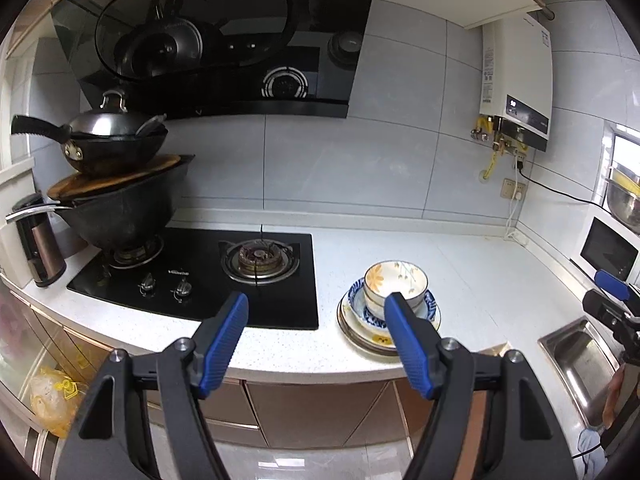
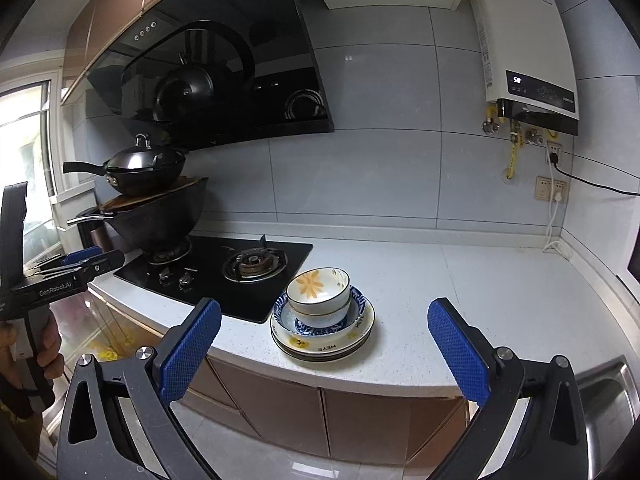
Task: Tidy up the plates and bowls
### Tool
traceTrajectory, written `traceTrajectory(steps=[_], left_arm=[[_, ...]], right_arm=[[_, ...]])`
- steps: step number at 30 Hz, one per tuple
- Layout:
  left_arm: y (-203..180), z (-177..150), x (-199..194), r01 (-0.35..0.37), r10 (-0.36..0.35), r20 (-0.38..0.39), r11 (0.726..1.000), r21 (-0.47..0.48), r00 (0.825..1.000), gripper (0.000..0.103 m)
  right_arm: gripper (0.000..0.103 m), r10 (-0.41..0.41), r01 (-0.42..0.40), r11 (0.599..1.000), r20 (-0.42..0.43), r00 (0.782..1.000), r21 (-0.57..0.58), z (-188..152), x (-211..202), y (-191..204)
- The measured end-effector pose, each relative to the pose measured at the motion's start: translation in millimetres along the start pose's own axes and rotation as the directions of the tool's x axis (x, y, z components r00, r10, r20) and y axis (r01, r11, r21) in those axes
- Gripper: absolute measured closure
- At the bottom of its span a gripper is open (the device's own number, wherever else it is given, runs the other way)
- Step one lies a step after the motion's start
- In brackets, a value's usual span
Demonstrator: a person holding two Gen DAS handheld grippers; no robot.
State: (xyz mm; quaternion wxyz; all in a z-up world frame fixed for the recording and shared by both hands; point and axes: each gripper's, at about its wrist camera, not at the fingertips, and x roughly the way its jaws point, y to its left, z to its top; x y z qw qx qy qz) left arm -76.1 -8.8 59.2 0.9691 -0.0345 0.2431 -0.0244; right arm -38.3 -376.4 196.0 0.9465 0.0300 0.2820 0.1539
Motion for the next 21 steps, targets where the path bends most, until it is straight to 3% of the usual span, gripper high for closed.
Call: traceTrajectory(steps=[13, 21], left_arm=[[21.5, -5.2, 9.6, 0.039, -0.039, -0.001, 0.998, 0.05, 0.999, 0.033], [20.4, -8.4, -1.6, -0.023, 0.023, 0.007, 0.998, 0.054, 1.0, 0.033]], right_arm=[[0.001, -0.131, 0.131, 0.991, -0.04, 0.991, 0.004, -2.2, -11.8, 33.5], [0.001, -0.13, 0.129, 0.992, -0.035, 0.991, -0.009, 1.2, -18.6, 28.7]])
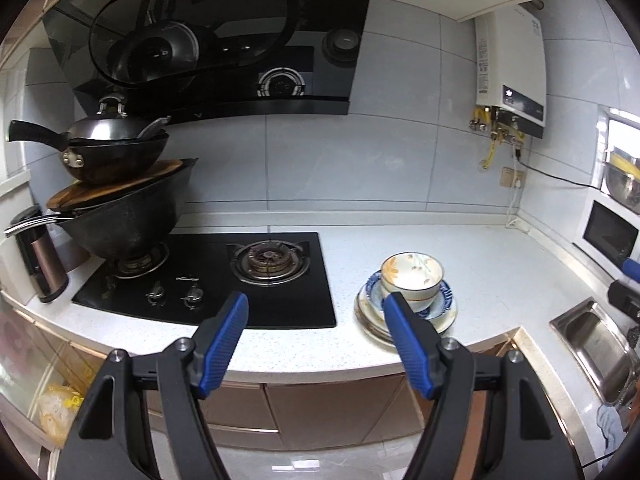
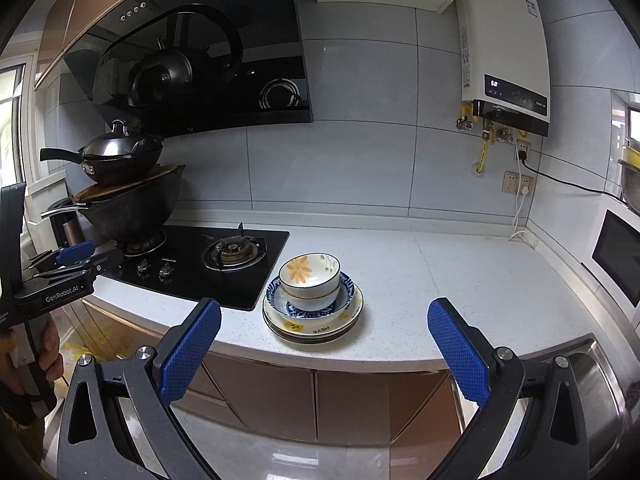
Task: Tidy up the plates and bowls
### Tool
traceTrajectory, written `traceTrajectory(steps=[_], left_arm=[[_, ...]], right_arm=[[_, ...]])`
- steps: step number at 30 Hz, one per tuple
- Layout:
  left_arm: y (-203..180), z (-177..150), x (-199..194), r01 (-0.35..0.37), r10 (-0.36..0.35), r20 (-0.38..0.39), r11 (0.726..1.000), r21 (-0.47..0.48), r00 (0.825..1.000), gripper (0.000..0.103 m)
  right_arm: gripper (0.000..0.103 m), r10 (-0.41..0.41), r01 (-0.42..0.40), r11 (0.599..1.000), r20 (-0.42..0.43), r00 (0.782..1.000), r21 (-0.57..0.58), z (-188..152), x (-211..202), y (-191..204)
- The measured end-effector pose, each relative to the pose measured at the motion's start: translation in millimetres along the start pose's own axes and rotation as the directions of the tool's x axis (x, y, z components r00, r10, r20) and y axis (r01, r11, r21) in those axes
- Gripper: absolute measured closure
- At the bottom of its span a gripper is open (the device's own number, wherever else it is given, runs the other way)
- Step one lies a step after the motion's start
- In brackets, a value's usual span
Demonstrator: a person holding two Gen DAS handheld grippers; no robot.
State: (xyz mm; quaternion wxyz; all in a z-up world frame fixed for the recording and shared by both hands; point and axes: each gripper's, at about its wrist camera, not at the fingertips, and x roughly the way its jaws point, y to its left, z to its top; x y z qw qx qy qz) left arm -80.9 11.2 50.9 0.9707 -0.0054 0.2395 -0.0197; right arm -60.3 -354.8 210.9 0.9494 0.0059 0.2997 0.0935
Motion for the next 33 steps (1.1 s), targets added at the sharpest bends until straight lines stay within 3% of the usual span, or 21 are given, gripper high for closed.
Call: traceTrajectory(steps=[6, 14, 24, 33], left_arm=[[-6.8, 0.0, -8.2, -0.097, 0.097, -0.015, 0.995, -0.003, 0.995, 0.033], [-20.8, 0.6, -17.3, -0.165, 0.166, -0.04, 0.986, 0.022, 0.985, 0.033], [-30.9, 3.2, -9.9, -0.164, 0.165, -0.088, 0.986, 0.015, 0.982, 0.033], [-31.5, 3.0, -9.9, -0.161, 0.162, -0.078, 0.987, 0.016, 0.984, 0.033]], right_arm=[[0.001, -0.009, 0.009, 1.0, -0.025, 1.0, -0.012, -1.5, -0.9, -17.8], [0.001, 0.01, -0.011, 1.0, -0.036, 0.999, -0.021, -6.2, 0.1, -34.0], [0.001, 0.004, -0.007, 0.999, -0.086, 0.996, -0.033, -3.9, 3.1, -44.8], [0.001, -0.019, 0.016, 0.999, -0.121, 0.992, -0.027, -0.4, 7.5, -54.2]])
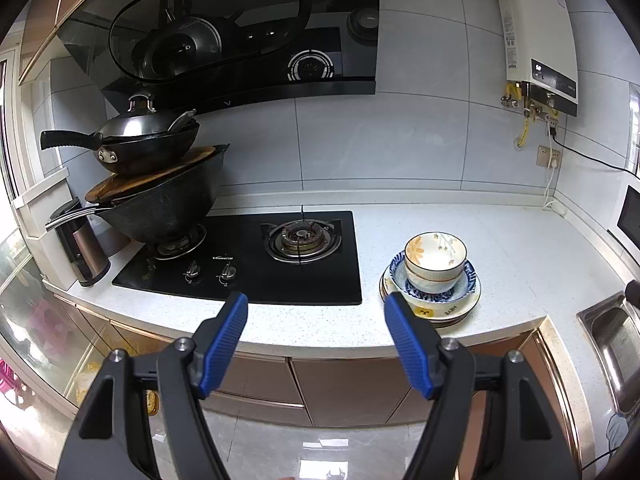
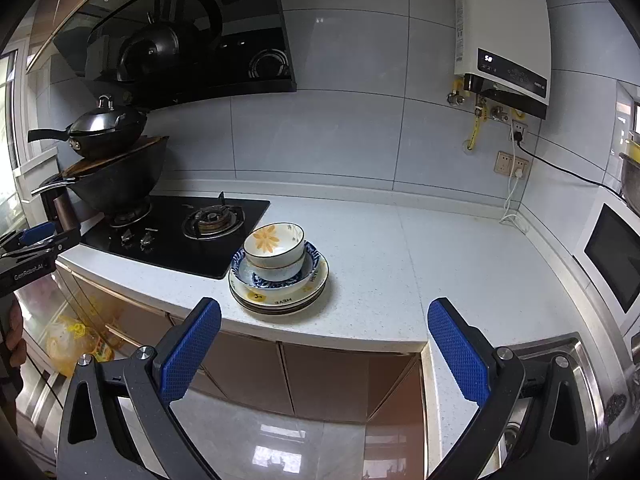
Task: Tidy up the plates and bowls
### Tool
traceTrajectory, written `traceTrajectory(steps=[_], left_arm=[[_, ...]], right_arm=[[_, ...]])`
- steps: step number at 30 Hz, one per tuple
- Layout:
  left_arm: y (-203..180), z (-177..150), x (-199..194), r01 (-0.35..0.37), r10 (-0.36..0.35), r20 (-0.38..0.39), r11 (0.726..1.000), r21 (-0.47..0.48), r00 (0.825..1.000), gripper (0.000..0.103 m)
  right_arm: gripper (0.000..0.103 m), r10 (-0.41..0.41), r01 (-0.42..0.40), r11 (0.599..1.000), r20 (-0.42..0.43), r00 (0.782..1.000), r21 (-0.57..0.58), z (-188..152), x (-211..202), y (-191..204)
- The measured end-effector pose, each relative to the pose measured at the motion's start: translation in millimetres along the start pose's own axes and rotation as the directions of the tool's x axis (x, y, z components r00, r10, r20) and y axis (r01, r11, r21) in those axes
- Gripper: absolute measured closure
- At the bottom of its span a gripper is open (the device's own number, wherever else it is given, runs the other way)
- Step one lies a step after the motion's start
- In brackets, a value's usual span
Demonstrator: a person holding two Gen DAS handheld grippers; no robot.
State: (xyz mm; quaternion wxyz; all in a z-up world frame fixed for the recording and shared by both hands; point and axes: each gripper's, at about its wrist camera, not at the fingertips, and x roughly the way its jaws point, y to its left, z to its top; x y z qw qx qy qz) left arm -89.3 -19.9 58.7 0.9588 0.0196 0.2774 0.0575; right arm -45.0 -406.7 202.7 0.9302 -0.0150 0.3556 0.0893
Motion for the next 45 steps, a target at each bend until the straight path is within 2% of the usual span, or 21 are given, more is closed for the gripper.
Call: traceTrajectory(steps=[9, 16, 24, 35, 45], left_arm=[[9.8, -12.0, -4.7, -0.038, 0.038, 0.0, 0.998, 0.04, 0.999, 0.033], [11.7, -12.9, -9.8, -0.031, 0.031, 0.016, 0.999, 0.036, 0.999, 0.033], [11.6, -5.1, -4.1, -0.05, 0.049, 0.053, 0.998, 0.031, 0.997, 0.033], [9.2, -16.3, -2.3, -0.1, 0.099, 0.029, 0.994, 0.036, 0.995, 0.033], [15.9, -22.8, -7.6, -0.097, 0.097, 0.016, 0.995, 0.014, 0.995, 0.033]], right_arm=[[0.001, 0.002, -0.001, 0.998, -0.016, 1.0, 0.059, -5.9, 5.0, -16.2], [0.001, 0.04, -0.049, 0.992, 0.071, 0.997, 0.12, -11.1, -7.5, -28.4], [0.001, 0.017, -0.035, 0.989, 0.13, 0.991, 0.141, -0.3, -9.9, -38.7], [0.001, 0.075, -0.087, 0.991, 0.112, 0.991, 0.104, 4.1, 12.3, -30.9], [0.001, 0.147, -0.156, 0.981, 0.083, 0.986, 0.111, 0.1, 17.0, -32.5]])
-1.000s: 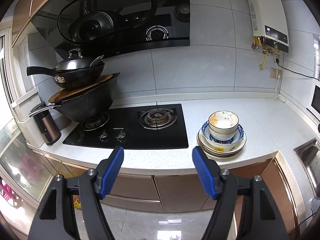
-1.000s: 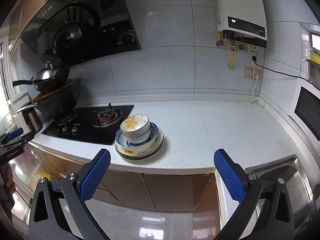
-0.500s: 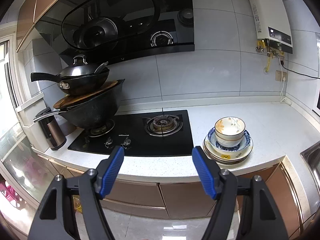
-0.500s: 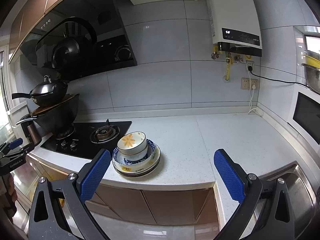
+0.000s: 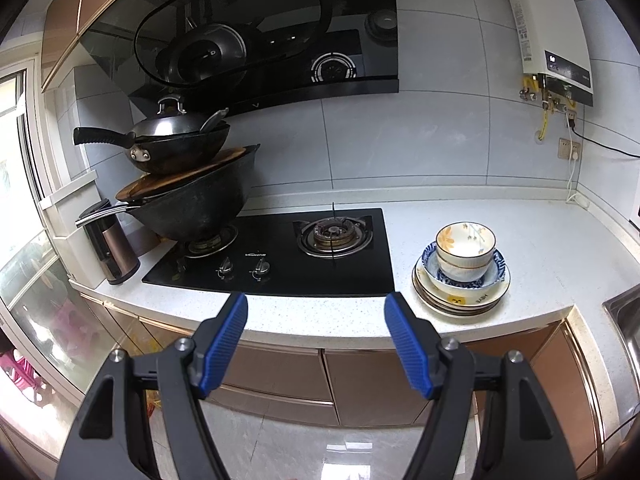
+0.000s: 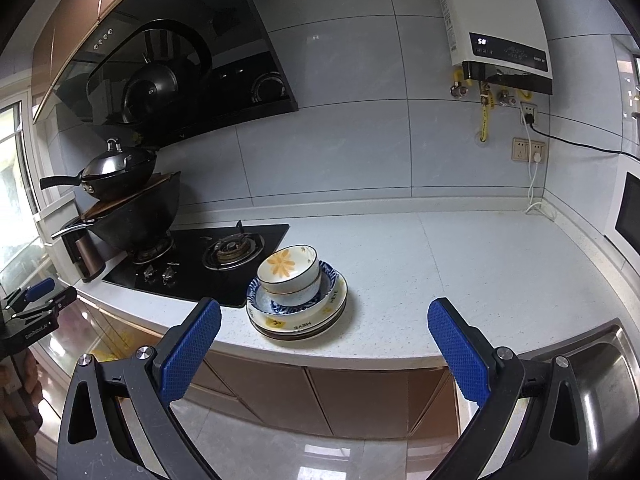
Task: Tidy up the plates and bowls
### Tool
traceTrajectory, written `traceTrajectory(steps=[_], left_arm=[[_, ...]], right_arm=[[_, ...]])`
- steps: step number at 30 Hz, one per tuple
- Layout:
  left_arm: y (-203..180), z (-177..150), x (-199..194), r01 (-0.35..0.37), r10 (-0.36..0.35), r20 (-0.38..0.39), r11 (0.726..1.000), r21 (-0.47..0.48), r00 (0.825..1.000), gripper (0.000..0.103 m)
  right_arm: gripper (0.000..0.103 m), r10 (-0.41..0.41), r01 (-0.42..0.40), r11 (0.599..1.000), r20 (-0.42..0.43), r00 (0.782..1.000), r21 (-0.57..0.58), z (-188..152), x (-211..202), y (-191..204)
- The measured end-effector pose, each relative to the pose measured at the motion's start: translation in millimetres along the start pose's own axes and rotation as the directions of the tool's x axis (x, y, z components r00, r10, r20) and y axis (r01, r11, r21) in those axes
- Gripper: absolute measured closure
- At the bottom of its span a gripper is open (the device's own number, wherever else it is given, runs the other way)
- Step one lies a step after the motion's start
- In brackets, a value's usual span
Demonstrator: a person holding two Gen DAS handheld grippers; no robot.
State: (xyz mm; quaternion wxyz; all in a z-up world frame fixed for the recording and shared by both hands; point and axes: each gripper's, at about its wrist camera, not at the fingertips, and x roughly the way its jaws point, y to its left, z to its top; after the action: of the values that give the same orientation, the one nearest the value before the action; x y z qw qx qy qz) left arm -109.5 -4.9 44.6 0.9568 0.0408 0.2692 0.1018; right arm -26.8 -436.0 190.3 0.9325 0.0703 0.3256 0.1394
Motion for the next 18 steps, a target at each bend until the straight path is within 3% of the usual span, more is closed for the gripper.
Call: traceTrajectory(steps=[12, 18], left_arm=[[7.7, -0.6, 0.3, 0.02, -0.02, 0.0, 1.0, -0.01, 1.0, 0.033], [9.2, -1.6, -1.2, 0.02, -0.02, 0.0, 1.0, -0.015, 1.0, 0.033]], right_arm=[[0.001, 0.023, -0.022, 0.999, -0.012, 1.0, 0.042, -2.6, 1.2, -5.8], [0.001, 0.046, -0.049, 0.995, 0.032, 0.998, 0.088, -1.5, -3.4, -12.0]])
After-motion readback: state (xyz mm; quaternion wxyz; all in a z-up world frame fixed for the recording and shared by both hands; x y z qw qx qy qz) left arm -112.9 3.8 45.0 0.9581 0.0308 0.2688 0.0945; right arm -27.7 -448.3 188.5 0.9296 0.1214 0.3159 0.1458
